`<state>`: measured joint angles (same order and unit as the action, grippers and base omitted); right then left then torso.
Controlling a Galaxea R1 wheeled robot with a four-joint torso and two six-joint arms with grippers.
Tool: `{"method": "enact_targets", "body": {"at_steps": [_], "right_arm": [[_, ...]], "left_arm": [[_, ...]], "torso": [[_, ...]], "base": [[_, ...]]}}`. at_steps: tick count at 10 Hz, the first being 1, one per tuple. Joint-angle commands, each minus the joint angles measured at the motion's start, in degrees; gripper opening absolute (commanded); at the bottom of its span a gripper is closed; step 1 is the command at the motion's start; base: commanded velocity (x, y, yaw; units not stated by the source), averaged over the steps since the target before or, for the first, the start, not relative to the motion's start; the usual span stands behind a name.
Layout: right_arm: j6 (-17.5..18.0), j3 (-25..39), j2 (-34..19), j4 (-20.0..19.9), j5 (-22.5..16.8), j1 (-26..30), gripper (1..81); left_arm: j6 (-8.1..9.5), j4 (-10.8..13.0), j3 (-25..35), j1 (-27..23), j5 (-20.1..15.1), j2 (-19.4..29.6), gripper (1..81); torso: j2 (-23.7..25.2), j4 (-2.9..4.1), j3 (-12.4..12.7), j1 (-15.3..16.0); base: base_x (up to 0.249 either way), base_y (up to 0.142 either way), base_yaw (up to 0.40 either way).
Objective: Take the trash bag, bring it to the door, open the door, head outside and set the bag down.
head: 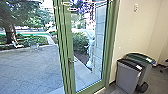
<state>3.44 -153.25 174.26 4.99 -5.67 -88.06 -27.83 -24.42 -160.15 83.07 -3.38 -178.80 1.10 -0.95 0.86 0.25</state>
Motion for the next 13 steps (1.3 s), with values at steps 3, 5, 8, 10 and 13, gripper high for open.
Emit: {"method": "enact_targets", "body": {"at_steps": [3, 5, 8, 10, 13], "right_arm": [[0.0, 0.2, 0.3, 0.2, -3.1, 3.0, 81.1], [0.0, 0.2, 0.3, 0.2, -3.1, 3.0, 81.1], [0.0, 0.0, 0.3, 0.2, -3.1, 2.9, 81.1], [0.1, 0.0, 0.2, 0.2, -3.1, 2.8, 81.1], [0.1, 0.0, 0.2, 0.2, -3.1, 2.8, 81.1]], "left_arm": [[-0.38, 0.0, 0.3, -3.6, -3.5, -0.4, 1.0], [-0.38, 0.0, 0.1, -3.6, -3.5, -0.4, 1.0], [-0.38, 0.0, 0.3, -3.6, -3.5, -0.3, 1.0], [-0.38, -0.1, 0.3, -3.7, -3.5, -0.3, 1.0], [-0.38, 0.0, 0.1, -3.6, -3.5, -0.2, 1.0]], "torso": [[0.0, 0.00, 0.0, 0.0], [0.0, 0.00, 0.0, 0.0], [0.0, 0.00, 0.0, 0.0], [0.0, 0.00, 0.0, 0.0], [0.0, 0.00, 0.0, 0.0]], "base": [[0.139, -0.083, 0.000], [0.139, -0.088, 0.000], [0.139, -0.071, 0.000], [0.138, -0.031, 0.000], [0.134, 0.000, 0.000]]}}
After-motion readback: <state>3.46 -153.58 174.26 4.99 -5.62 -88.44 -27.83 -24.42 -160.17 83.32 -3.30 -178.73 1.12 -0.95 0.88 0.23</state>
